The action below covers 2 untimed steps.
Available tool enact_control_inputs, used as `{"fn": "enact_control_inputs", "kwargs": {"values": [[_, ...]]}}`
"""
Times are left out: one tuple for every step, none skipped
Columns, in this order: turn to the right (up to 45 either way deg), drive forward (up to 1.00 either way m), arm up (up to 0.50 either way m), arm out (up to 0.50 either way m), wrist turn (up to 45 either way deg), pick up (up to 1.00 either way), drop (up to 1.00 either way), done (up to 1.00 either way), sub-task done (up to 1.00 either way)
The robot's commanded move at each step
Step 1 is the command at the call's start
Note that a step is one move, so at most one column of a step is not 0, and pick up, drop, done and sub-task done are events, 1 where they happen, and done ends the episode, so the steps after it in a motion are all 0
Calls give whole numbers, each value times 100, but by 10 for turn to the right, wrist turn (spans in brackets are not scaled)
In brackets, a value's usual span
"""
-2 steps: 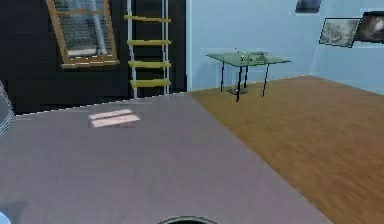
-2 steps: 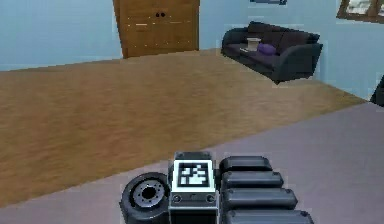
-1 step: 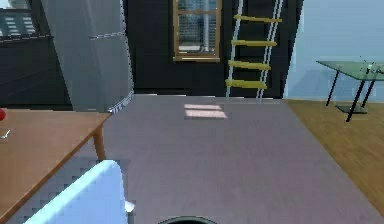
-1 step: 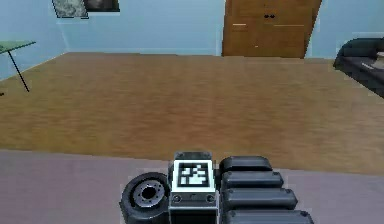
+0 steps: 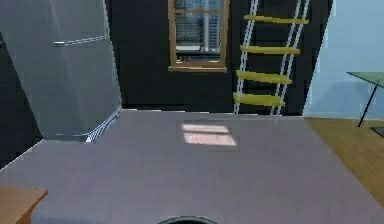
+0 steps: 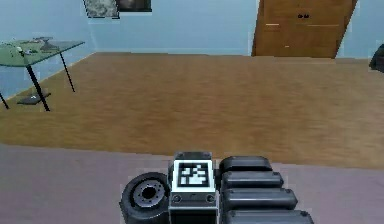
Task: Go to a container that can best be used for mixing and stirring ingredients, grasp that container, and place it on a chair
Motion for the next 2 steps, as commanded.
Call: {"fn": "enact_control_inputs", "kwargs": {"values": [[-240,0,0,0,0,0,0,0,0],[0,80,0,0,0,0,0,0,0]]}}
